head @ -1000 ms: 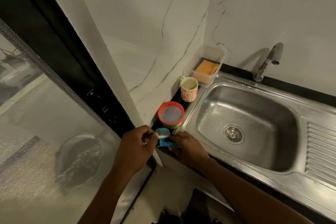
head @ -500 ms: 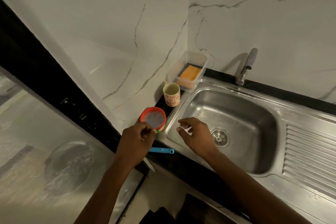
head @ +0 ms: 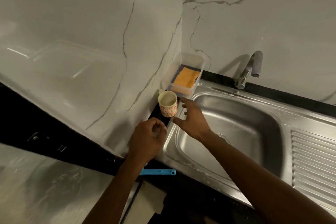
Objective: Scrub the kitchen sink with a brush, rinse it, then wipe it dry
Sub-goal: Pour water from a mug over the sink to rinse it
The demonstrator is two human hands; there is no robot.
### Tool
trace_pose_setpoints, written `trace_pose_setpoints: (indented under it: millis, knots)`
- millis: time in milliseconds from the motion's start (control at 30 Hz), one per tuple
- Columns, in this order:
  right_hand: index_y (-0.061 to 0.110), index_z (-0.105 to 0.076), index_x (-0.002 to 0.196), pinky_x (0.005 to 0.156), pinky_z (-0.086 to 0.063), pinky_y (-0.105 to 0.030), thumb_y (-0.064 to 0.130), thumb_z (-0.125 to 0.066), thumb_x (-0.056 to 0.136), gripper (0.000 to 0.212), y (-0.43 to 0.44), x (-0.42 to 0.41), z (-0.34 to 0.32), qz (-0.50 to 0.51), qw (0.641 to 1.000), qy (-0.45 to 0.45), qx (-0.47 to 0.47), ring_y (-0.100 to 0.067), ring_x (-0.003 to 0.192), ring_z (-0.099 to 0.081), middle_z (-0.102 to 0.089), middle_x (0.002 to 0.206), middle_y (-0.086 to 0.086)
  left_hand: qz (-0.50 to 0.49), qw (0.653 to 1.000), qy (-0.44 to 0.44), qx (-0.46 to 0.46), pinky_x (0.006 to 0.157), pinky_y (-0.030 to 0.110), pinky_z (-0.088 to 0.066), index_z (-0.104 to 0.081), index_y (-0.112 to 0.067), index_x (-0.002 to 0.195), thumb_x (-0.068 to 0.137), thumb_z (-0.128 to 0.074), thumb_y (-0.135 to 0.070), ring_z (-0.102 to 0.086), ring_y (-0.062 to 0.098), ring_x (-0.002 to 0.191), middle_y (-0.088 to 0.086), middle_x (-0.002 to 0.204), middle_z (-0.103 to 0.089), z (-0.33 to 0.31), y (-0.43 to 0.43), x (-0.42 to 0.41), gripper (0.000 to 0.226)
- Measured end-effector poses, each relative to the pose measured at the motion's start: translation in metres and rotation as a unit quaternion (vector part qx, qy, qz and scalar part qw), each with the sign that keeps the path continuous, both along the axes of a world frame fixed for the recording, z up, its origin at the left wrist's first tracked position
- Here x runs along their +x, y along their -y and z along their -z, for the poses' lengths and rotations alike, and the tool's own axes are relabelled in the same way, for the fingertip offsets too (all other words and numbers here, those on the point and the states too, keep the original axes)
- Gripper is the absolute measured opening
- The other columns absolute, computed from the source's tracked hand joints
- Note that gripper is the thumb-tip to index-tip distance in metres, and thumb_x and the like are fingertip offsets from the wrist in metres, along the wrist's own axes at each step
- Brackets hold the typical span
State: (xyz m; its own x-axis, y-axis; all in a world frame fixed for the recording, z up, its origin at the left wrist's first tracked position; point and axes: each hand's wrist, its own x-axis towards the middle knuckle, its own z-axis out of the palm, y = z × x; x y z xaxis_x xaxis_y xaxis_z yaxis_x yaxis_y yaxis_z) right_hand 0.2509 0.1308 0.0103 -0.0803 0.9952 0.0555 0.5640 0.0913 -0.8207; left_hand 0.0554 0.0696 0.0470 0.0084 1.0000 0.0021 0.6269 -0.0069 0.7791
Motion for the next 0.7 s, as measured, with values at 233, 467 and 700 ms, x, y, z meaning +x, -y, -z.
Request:
trace_pose_setpoints:
  millis: [233,467,700]
  knots:
    - [0.024,-0.045,0.146,0.093,-0.052,-0.034,0.039,-0.091,0.073,0.088,-0.055,-0.033,0.02,0.012,0.999,0.043,-0.015,-0.02,0.121,-0.057,-0.053,0.14,-0.001,0.021,0.999,-0.004,-0.038,0.077,0.017,-0.053,-0.068,-0.029,0.105,0.093,-0.073,-0.032,-0.066,-0.005,0.087,-0.017,0.096,-0.072,0.015,-0.035,-0.004,0.013]
    - [0.024,-0.044,0.145,0.089,-0.052,-0.034,0.045,-0.089,0.074,0.086,-0.063,-0.04,0.029,0.048,0.997,0.045,-0.036,-0.022,0.117,-0.062,-0.06,0.137,-0.002,0.009,0.998,0.002,-0.058,0.072,-0.001,-0.043,-0.068,-0.024,0.115,0.093,-0.074,-0.029,-0.062,-0.014,0.09,-0.018,0.104,-0.07,0.02,-0.044,-0.009,0.023]
    - [0.032,-0.048,0.134,0.084,-0.053,-0.03,0.056,-0.089,0.068,0.082,-0.017,-0.009,0.0,0.082,0.996,0.012,-0.038,-0.01,0.11,-0.06,-0.061,0.128,0.01,0.027,0.999,0.004,-0.021,0.097,0.029,-0.054,-0.042,-0.029,0.153,0.082,-0.081,-0.041,-0.059,0.007,0.122,-0.008,0.147,-0.056,0.03,-0.042,0.007,0.082]
